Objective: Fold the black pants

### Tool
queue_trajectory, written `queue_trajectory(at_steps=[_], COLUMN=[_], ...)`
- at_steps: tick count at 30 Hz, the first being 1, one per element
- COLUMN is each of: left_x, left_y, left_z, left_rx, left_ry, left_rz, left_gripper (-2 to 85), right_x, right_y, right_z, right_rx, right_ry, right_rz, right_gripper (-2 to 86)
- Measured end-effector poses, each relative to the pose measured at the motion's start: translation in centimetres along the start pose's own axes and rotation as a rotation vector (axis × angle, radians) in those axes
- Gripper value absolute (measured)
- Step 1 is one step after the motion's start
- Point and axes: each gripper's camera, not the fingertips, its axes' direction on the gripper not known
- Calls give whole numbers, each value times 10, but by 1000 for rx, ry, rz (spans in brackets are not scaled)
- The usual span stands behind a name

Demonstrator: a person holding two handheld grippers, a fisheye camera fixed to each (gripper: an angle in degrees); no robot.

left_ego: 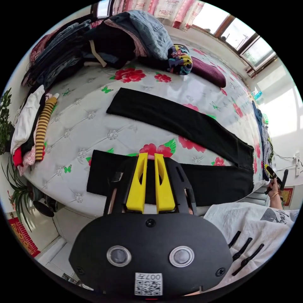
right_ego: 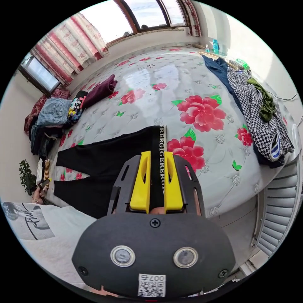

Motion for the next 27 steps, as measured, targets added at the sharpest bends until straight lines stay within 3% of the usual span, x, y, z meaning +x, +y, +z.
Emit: queue_trajectory(at_steps=[10,14,15,19,23,27], left_x=[83,93,92,84,71,59], left_y=[-82,-120,-129,-151,-155,-138], left_z=[64,102,113,152,158,159], left_rx=[-65,-106,-110,-161,-109,-68], left_ry=[-58,-129,-162,-226,-200,-175], left_rz=[154,159,148,118,138,182], left_gripper=[40,9,1,-8,-10,-10], right_x=[-48,-65,-73,-81,-61,-63], right_y=[-110,-118,-111,-103,-120,-117], right_z=[101,160,157,168,165,138], right_rx=[-151,-319,-199,-185,-192,-133], right_ry=[97,159,185,256,259,2], right_rz=[-248,-344,-405,-500,-284,-349], right_gripper=[38,33,31,21,3,-1])
